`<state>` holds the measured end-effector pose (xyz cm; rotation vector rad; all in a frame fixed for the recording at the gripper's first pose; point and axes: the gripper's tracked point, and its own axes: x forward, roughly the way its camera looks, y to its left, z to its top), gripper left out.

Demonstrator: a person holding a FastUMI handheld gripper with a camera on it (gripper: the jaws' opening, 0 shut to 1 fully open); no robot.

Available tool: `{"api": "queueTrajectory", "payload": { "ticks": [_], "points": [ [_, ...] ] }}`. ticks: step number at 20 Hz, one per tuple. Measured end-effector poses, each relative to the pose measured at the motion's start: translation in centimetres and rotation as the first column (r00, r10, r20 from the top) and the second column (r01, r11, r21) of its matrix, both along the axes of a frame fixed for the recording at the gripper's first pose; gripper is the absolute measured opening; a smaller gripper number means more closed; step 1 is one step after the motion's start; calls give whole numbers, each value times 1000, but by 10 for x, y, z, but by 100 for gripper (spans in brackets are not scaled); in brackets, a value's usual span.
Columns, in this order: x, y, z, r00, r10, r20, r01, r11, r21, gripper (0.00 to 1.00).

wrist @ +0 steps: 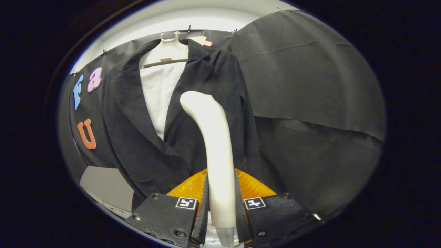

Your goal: Iron the clothes twice with a garment steamer, once on the left side and once on the right side.

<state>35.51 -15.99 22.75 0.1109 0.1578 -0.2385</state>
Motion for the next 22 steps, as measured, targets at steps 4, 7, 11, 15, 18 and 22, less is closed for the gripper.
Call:
{"api": "queueTrajectory", "payload": {
  "ticks": [4,7,11,15,18,22],
  "points": [
    [-2,1,-23,999,5,-40,-5,1000,-4,37],
    [-3,3,-41,998,14,-67,-14,1000,-2,37],
    [-5,4,-60,995,15,-96,-15,1000,0,37],
    [-6,7,-80,992,23,-127,-23,1000,2,37],
    [-8,9,-92,989,29,-148,-29,1000,-1,37],
    [-8,10,-105,985,30,-167,-30,1000,0,37]
  ]
}}
